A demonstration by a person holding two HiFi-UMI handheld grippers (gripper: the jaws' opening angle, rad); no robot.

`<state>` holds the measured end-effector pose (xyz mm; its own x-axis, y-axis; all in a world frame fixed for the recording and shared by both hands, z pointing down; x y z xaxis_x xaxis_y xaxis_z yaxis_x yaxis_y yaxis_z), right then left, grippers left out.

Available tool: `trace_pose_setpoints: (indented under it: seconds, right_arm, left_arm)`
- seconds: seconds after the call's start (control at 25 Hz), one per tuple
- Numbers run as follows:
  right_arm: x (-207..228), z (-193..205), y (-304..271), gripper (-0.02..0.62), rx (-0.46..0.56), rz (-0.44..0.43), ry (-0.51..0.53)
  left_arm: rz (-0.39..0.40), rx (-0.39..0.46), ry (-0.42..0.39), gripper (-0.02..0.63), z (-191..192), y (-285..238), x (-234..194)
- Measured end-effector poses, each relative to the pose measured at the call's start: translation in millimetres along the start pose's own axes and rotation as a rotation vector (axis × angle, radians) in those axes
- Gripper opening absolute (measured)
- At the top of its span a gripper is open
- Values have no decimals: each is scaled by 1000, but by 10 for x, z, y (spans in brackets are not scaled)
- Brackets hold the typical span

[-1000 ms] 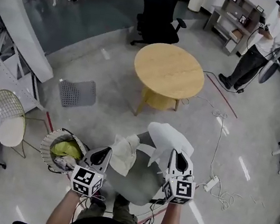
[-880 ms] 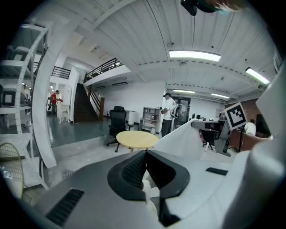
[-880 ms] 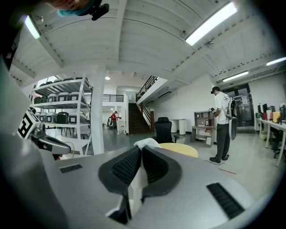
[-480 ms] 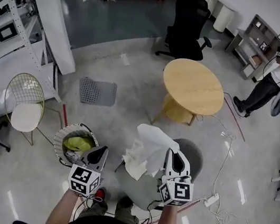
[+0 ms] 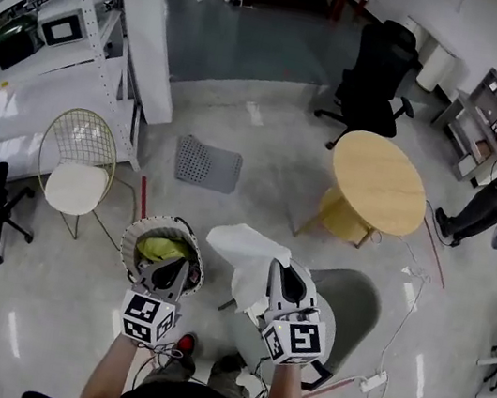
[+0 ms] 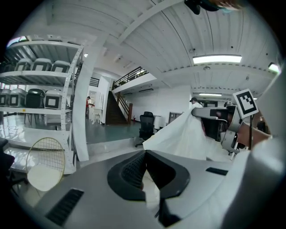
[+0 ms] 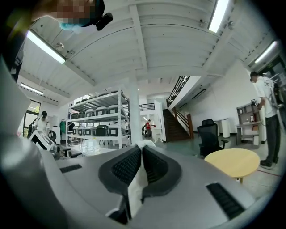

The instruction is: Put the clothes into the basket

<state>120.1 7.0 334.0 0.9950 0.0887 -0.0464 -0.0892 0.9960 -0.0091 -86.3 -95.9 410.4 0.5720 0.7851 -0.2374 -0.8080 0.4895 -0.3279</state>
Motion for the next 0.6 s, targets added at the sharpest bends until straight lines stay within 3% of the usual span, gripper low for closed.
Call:
trace_pose_setpoints:
  seconds: [0.32,0.6]
  right_arm:
    - [-590,42,-584,35,-6,-147,-21]
    - [-1179,311,-1207,35,-73,-261,-40]
  left_arm:
    - [-130,32,50,8,17,429,-611]
    - [-245,55,101,8,64,706,-1255]
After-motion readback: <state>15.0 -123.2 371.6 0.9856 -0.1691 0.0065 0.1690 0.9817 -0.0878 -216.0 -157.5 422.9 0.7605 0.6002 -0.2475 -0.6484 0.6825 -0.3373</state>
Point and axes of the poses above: the fingertips, and each gripper's own axes: y backward along the fingers, x to its right, z out of its underside, the point moved 5 cm from there along y, backward along the fingers, and after that the axes turned 7 degrees about y, right-handed, at the moved point
